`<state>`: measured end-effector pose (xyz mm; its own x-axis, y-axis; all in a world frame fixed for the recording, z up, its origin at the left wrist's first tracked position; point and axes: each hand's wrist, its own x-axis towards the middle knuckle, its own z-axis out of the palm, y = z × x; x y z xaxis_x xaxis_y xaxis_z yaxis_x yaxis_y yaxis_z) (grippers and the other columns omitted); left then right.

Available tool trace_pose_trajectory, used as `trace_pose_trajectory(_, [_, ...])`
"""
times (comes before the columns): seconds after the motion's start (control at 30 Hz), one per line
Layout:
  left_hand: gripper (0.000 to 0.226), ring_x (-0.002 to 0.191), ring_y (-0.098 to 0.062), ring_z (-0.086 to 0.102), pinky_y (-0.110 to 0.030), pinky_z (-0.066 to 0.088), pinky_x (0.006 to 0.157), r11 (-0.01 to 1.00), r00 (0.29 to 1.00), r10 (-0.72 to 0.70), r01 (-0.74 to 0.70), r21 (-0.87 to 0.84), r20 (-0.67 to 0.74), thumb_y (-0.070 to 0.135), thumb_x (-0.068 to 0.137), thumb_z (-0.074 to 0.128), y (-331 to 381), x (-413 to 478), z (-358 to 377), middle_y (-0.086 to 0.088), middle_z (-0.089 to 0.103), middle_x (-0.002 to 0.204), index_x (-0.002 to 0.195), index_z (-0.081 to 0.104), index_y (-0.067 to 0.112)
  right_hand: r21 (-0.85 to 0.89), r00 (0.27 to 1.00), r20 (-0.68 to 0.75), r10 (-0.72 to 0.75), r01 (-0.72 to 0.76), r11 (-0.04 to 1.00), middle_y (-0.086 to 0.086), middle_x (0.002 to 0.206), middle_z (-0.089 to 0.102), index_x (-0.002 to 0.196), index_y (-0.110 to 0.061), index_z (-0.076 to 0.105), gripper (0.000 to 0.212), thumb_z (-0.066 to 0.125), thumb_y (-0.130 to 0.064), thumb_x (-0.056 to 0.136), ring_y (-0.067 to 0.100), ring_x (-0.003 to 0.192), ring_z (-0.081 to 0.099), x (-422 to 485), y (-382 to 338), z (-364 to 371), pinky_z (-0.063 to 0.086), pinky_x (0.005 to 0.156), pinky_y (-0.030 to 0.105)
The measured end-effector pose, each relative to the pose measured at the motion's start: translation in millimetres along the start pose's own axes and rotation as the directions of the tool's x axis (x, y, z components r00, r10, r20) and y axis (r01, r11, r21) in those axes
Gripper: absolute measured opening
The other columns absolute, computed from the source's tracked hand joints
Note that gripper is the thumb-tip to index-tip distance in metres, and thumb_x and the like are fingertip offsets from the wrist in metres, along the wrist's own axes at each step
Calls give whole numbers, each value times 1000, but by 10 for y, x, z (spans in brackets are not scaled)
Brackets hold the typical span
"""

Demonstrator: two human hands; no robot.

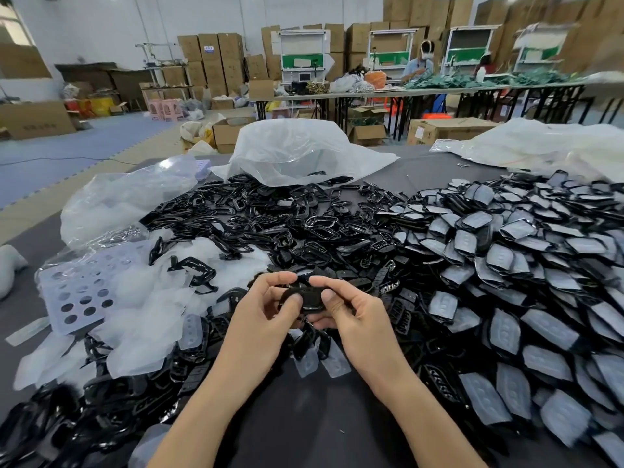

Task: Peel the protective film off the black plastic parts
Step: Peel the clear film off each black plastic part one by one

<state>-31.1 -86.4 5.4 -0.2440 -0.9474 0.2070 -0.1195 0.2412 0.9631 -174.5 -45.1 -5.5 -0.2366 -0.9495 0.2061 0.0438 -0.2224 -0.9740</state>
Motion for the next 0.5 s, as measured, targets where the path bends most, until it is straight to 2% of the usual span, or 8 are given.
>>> trace_pose_trajectory(0.13, [27, 75, -7, 65, -12, 45, 68, 971, 990, 123, -108, 212, -61, 22, 91, 67, -16, -38, -2, 10, 67, 78, 99, 60, 47, -105, 1000, -1, -1, 1, 994, -4, 89, 75, 100, -41, 72, 22, 67, -20, 96, 16, 81, 73, -1, 36, -8, 58, 78, 24])
trace_pose_trajectory(0.23, [22, 81, 2, 65, -7, 44, 71, 934, 981, 190, -169, 315, -38, 27, 94, 64, -44, -19, -20, 20, 69, 85, 104, 62, 46, -146, 998, -51, 32, -39, 989, -4, 83, 75, 90, -36, 69, 20, 68, -17, 93, 12, 74, 73, 18, 80, -27, 56, 71, 20])
trace_pose_trajectory(0.3, [16, 84, 5, 63, -7, 44, 72, 884, 968, 242, -194, 425, -61, 29, 97, 59, -72, 118, -135, 20, 68, 88, 109, 61, 39, -150, 996, -84, 42, -54, 987, -7, 80, 74, 88, -31, 67, 19, 66, -13, 94, 8, 71, 72, 30, 104, -34, 55, 68, 18])
trace_pose_trajectory(0.37, [20, 92, -1, 61, -13, 44, 79, 777, 952, 284, -160, 609, -111, 24, 100, 54, -104, 341, -322, 13, 67, 100, 119, 60, 25, -149, 994, -99, 50, -64, 987, -13, 78, 71, 90, -28, 64, 18, 63, -11, 96, 4, 66, 68, 34, 121, -35, 53, 65, 17])
trace_pose_trajectory(0.4, [26, 101, -10, 60, -21, 45, 87, 701, 954, 278, -121, 703, -113, 22, 100, 52, -124, 462, -417, 3, 66, 110, 125, 59, 19, -158, 993, -102, 51, -67, 985, -17, 77, 70, 91, -28, 63, 18, 62, -11, 97, 2, 64, 65, 35, 124, -36, 54, 64, 18])
trace_pose_trajectory(0.47, [39, 117, -30, 50, -39, 42, 98, 496, 988, 151, -36, 867, -45, 24, 101, 51, -153, 679, -551, -11, 58, 126, 139, 50, 14, -177, 993, -109, 47, -66, 982, -17, 76, 68, 94, -30, 60, 18, 60, -13, 98, 0, 61, 61, 43, 127, -36, 55, 62, 20])
trace_pose_trajectory(0.5, [44, 120, -33, 47, -43, 42, 99, 386, 998, 59, -25, 922, 2, 28, 101, 50, -158, 768, -582, -13, 54, 130, 144, 44, 17, -181, 992, -114, 45, -65, 981, -13, 76, 67, 95, -30, 60, 18, 60, -13, 99, 0, 59, 60, 43, 124, -34, 54, 62, 20])
